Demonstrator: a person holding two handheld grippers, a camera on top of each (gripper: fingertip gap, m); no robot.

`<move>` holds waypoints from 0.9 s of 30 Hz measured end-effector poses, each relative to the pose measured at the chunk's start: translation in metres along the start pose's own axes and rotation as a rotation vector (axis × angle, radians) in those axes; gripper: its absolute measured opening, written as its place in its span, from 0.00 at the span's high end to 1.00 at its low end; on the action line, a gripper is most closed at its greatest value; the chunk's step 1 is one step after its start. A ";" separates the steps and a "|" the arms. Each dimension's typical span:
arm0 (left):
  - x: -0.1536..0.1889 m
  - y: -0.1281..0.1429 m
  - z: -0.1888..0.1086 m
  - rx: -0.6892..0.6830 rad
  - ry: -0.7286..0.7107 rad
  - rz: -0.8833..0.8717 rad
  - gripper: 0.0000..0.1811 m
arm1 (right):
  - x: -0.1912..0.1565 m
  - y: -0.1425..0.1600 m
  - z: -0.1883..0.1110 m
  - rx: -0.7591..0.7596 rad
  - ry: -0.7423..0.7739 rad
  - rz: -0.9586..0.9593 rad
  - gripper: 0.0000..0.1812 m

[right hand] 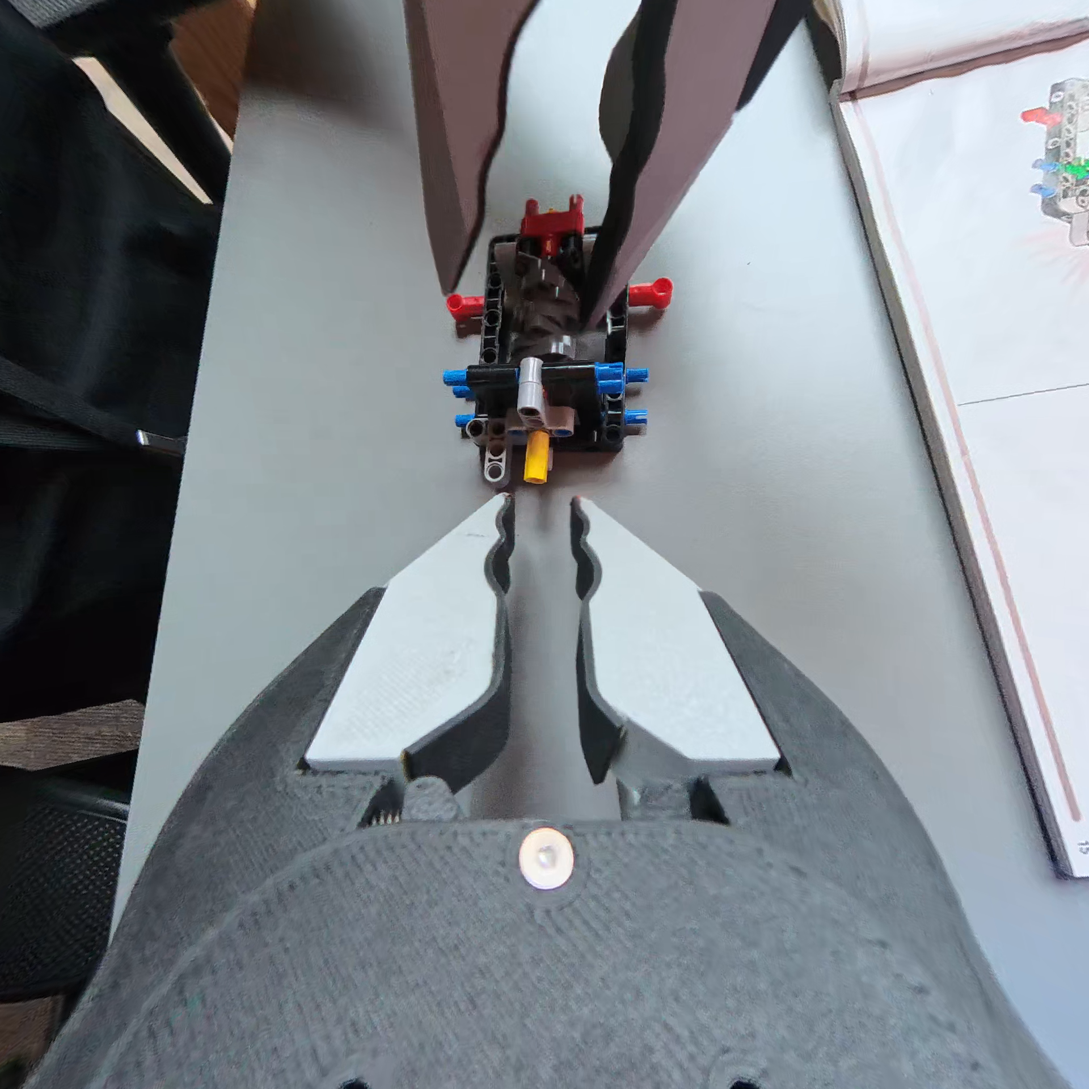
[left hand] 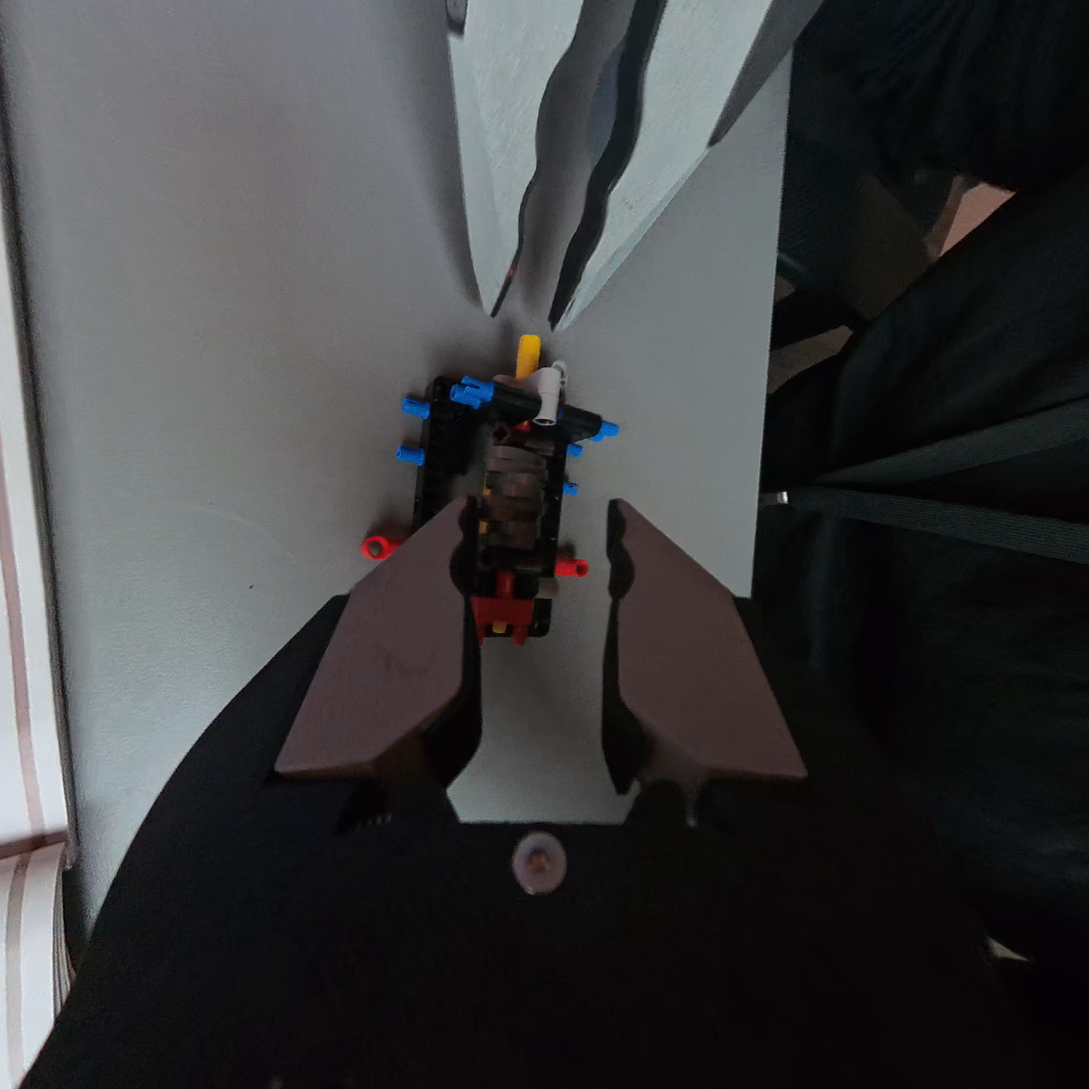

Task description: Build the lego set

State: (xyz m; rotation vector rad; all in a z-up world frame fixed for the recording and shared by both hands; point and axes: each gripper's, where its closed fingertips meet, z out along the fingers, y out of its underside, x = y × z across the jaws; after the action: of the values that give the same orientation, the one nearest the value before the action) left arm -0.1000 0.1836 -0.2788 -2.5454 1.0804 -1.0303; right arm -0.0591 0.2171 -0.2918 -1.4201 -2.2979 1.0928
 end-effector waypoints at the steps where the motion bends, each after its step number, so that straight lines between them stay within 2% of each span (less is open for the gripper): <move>1: 0.002 -0.003 -0.005 0.020 -0.003 0.002 0.76 | 0.000 0.000 0.000 0.007 -0.004 0.009 0.92; 4: 0.003 0.002 -0.026 0.052 -0.074 0.001 0.76 | -0.004 -0.002 -0.001 0.029 -0.020 0.026 0.94; 6: -0.001 0.013 -0.044 0.086 -0.150 0.019 0.85 | -0.003 -0.003 -0.001 0.046 0.004 0.021 0.98; 9: -0.013 0.034 -0.056 0.118 -0.252 0.006 0.88 | -0.003 0.000 0.000 0.039 0.018 0.031 0.97; 17: -0.018 0.047 -0.024 0.151 -0.220 0.031 1.00 | -0.006 -0.001 0.003 0.041 0.020 0.027 0.98; 22: -0.019 0.042 -0.023 0.223 -0.159 -0.001 1.00 | -0.007 -0.002 0.004 0.057 0.010 0.028 1.00; 27: -0.023 0.039 -0.023 0.270 -0.157 -0.036 0.93 | -0.008 0.001 0.008 0.039 0.004 0.022 1.00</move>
State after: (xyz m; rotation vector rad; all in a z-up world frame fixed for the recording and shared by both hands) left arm -0.1485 0.1735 -0.2906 -2.3887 0.7976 -0.8986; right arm -0.0591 0.2072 -0.2965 -1.4348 -2.2512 1.1338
